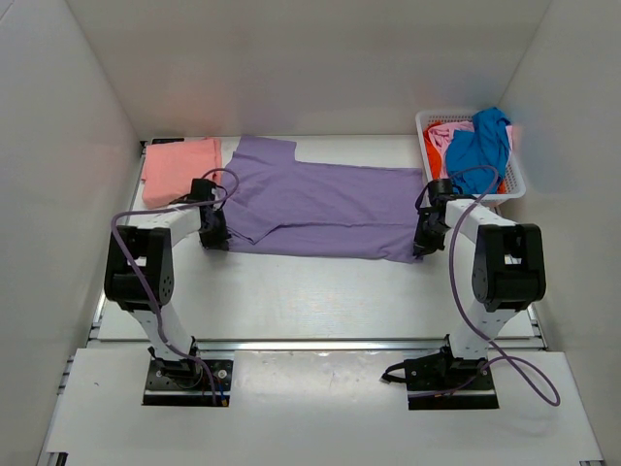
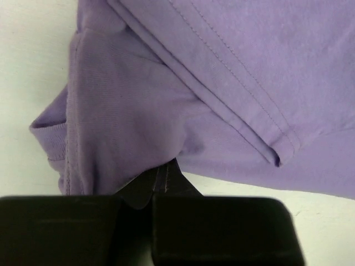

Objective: Fold and stack the t-shirts
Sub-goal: Fold the flattened tshirt in 1/3 of the way

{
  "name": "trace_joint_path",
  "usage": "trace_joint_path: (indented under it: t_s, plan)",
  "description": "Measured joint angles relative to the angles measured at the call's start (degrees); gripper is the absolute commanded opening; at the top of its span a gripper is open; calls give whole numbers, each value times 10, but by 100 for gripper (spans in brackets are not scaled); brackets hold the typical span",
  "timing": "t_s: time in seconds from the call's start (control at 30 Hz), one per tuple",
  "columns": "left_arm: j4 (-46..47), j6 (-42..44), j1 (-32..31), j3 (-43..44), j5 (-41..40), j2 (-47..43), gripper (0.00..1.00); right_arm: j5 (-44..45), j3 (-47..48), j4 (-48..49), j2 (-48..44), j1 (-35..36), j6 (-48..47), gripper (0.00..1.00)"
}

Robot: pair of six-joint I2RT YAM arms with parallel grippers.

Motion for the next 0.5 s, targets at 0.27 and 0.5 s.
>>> trace_joint_path:
  t_s: [0.27,0.5]
  plan:
    - [-48,33,1,1,-26,-14,0,-2,-21,-37,-23,-8,-26,0]
    - [-111,59,1,-38,-28,-104,0,-13,-79,-87,-79,-34,-49,0]
